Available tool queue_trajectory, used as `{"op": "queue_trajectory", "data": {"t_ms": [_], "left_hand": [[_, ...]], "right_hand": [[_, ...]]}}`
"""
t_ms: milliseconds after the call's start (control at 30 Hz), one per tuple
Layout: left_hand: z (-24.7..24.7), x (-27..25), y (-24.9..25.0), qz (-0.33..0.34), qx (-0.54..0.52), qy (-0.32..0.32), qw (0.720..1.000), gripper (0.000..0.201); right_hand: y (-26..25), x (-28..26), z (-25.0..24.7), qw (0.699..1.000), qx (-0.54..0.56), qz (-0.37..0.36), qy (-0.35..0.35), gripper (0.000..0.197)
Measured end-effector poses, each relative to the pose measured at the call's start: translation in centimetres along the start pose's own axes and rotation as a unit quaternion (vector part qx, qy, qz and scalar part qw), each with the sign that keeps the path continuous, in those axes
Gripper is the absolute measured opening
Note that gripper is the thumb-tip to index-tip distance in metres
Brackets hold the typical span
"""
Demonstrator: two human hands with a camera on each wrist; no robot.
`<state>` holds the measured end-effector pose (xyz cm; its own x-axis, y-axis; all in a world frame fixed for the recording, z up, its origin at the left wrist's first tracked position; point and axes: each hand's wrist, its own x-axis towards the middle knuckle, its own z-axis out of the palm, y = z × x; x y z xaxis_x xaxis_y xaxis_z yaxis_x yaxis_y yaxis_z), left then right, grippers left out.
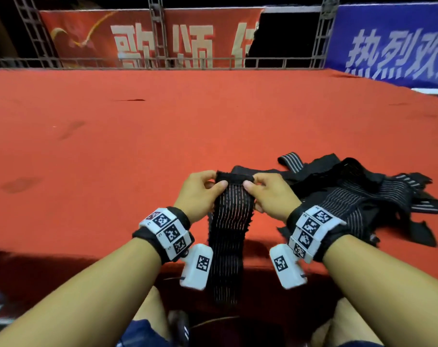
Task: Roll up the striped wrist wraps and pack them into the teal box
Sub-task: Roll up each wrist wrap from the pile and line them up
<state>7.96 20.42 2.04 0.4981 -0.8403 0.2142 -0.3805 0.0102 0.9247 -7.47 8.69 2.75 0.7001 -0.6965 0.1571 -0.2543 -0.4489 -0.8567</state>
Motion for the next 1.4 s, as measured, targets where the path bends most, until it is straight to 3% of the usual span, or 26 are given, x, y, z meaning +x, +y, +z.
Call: {"op": "queue_trajectory", "data": {"t_ms": [200,300,533,733,967,1400], "left_hand": [[0.2,2.8,-6.8,-0.042,0.028,0.014,0.999,0.009],[0.1,4.7,-9.2,-0.052,0.064,0.031,0.996,0.022],[0.0,8.9,-14.2,-0.093,0.067,0.027,0.993,0.011],[0.0,12.3,-16.3,-0.138,0.052,0.005,0.989,0.010],[0.6,14.4,-17.5,-0.213,-0.003,0.021,0.977,0.019],[0.8,14.7,-17.9,-0.233,0.038,0.065,0.969,0.022]], "right_hand": [[5.1,3.6,3.1,0.998,-0.033,0.023,-0.048,0.027],[6.5,5.8,4.1,0.998,-0.037,0.037,-0.039,0.025],[9.6,10.8,6.3,0.992,-0.075,0.094,-0.049,0.030],[11.1,13.9,7.1,0.977,-0.073,0.161,-0.116,0.041],[11.5,14.9,6.6,0.958,-0.002,0.226,-0.178,0.022],[12.4,15.3,7.2,0.955,0.013,0.262,-0.138,0.024]]}}
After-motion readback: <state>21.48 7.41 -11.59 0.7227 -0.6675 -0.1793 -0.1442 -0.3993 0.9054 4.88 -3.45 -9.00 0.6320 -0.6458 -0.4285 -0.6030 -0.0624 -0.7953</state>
